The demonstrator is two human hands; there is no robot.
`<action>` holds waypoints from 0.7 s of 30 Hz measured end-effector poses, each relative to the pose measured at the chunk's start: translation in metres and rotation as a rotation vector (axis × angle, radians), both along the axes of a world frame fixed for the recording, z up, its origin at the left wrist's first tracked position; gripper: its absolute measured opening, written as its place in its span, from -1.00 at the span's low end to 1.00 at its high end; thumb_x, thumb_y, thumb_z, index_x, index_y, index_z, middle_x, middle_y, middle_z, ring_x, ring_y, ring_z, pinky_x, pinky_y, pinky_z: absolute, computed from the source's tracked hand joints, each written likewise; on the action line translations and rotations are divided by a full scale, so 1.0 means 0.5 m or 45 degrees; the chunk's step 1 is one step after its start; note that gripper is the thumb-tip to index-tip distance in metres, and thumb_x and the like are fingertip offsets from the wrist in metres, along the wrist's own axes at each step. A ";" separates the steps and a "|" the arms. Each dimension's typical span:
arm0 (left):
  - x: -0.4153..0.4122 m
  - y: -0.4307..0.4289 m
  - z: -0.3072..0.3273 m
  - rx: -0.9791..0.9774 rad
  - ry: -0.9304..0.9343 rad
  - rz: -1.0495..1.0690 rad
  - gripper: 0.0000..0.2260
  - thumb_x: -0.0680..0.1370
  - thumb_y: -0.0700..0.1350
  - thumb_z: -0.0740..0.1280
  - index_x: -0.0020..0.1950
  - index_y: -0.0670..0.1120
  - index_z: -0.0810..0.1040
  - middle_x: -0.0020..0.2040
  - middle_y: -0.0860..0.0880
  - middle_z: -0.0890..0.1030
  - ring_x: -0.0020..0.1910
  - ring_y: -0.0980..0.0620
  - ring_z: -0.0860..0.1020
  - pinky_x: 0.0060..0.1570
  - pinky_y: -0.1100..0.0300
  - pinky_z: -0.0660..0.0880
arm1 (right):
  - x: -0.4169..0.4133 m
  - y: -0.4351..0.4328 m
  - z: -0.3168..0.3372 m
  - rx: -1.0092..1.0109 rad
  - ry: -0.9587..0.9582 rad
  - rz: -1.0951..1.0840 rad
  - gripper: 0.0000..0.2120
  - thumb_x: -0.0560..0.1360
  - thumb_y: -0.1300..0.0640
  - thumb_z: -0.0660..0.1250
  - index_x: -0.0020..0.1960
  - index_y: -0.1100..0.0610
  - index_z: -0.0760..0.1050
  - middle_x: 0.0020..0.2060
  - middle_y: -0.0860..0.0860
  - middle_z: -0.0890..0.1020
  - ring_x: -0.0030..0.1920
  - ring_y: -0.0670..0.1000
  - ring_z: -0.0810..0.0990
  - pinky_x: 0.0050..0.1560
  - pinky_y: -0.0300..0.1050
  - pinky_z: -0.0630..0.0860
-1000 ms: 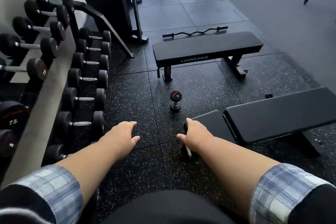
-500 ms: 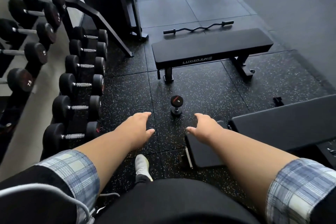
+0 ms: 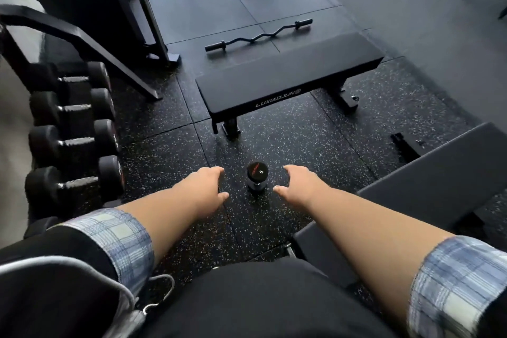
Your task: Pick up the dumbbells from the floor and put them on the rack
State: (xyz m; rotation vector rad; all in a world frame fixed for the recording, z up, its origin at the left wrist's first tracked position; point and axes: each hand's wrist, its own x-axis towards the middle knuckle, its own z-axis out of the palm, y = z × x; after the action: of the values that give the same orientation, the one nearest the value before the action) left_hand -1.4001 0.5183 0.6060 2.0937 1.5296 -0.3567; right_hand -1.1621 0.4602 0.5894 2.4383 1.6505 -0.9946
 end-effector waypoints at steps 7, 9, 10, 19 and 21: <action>0.024 0.108 -0.021 -0.038 -0.057 -0.014 -0.37 0.54 0.16 0.32 0.54 0.06 0.17 0.48 -0.07 0.36 0.35 -0.13 0.44 0.28 -0.06 0.42 | 0.009 0.101 -0.009 -0.053 -0.009 0.012 -0.35 0.49 -0.17 0.35 0.48 0.06 0.30 0.39 0.12 0.46 0.35 0.22 0.46 0.30 0.07 0.42; 0.020 0.130 -0.029 -0.045 -0.078 0.004 -0.37 0.54 0.15 0.32 0.54 0.06 0.17 0.47 -0.07 0.36 0.35 -0.12 0.44 0.28 -0.06 0.42 | 0.019 0.147 -0.013 -0.066 -0.030 0.013 -0.32 0.49 -0.18 0.34 0.51 0.06 0.27 0.41 0.13 0.44 0.35 0.22 0.45 0.31 0.08 0.43; 0.017 0.142 -0.033 -0.042 -0.087 0.023 -0.37 0.53 0.15 0.32 0.54 0.06 0.17 0.47 -0.07 0.37 0.35 -0.11 0.44 0.29 -0.06 0.42 | 0.022 0.172 -0.017 -0.071 -0.036 0.022 -0.33 0.49 -0.17 0.34 0.51 0.07 0.28 0.41 0.13 0.45 0.35 0.22 0.46 0.30 0.08 0.43; 0.040 0.275 -0.166 -0.135 -0.095 0.373 -0.37 0.53 0.16 0.29 0.54 0.04 0.18 0.47 -0.07 0.37 0.34 -0.12 0.45 0.28 -0.06 0.42 | 0.051 0.424 -0.136 -0.230 -0.090 0.488 -0.41 0.52 -0.12 0.35 0.46 0.09 0.34 0.36 0.15 0.49 0.30 0.21 0.50 0.25 0.05 0.46; 0.076 0.310 -0.232 -0.179 -0.081 0.487 -0.37 0.53 0.15 0.30 0.54 0.03 0.18 0.45 -0.09 0.39 0.32 -0.14 0.46 0.27 -0.08 0.43 | 0.074 0.486 -0.196 -0.286 -0.107 0.629 -0.43 0.53 -0.11 0.35 0.46 0.08 0.34 0.37 0.15 0.47 0.30 0.22 0.49 0.26 0.06 0.45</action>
State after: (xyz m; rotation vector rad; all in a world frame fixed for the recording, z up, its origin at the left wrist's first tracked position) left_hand -1.3618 0.6734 0.4901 1.6449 1.7656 -0.2455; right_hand -1.1252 0.7033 0.4912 1.7773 1.8587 -0.9217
